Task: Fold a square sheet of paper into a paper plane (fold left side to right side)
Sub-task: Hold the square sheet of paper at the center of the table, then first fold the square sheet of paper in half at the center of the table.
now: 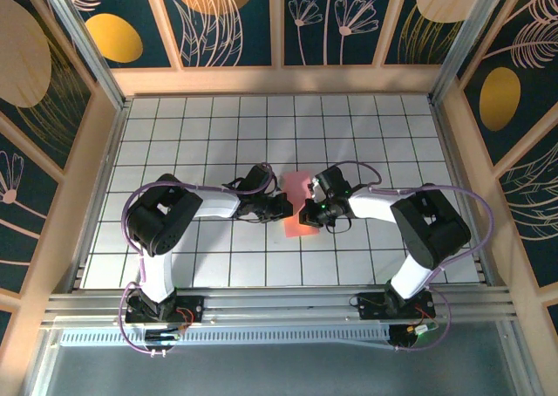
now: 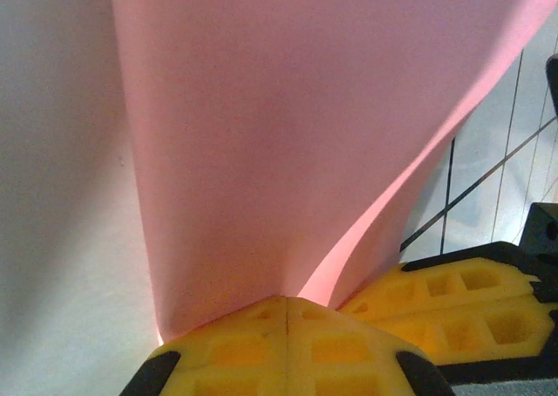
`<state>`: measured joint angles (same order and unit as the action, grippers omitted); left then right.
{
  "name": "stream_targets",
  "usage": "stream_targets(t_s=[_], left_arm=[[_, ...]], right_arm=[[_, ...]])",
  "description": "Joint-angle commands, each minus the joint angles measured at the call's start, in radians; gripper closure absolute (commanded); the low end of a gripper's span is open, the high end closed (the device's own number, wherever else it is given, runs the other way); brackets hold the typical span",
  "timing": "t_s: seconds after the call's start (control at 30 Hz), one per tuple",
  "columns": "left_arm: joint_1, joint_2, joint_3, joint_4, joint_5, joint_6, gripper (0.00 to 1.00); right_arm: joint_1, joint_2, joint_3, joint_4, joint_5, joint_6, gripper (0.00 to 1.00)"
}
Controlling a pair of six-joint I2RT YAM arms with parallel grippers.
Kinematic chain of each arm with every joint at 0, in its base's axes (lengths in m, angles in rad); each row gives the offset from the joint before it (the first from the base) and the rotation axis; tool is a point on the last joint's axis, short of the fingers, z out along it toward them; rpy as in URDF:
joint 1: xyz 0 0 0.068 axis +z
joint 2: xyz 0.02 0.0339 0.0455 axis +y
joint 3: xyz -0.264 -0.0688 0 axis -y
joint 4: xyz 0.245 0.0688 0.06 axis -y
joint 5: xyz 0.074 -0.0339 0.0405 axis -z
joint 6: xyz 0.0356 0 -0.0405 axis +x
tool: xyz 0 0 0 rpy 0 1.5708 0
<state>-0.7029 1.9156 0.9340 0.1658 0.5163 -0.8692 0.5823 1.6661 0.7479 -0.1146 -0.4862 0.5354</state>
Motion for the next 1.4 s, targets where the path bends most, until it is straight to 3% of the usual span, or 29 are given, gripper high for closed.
stream_targets(t_s=[0.0, 0.27, 0.7, 1.37], left_arm=[[0.021, -0.011, 0.026, 0.034, 0.03, -0.013, 1.0], [0.068, 0.025, 0.09, -0.004, 0.031, 0.035, 1.0], [0.07, 0.048, 0.08, 0.003, 0.06, 0.07, 1.0], [0.086, 0.102, 0.071, -0.005, -0.032, 0.08, 1.0]], right_arm=[[0.011, 0.047, 0.0, -0.096, 0.093, -0.028, 1.0], [0.011, 0.077, 0.013, -0.131, 0.136, -0.055, 1.0], [0.011, 0.088, 0.022, -0.159, 0.163, -0.071, 1.0], [0.01, 0.11, 0.021, -0.203, 0.192, -0.091, 1.0]])
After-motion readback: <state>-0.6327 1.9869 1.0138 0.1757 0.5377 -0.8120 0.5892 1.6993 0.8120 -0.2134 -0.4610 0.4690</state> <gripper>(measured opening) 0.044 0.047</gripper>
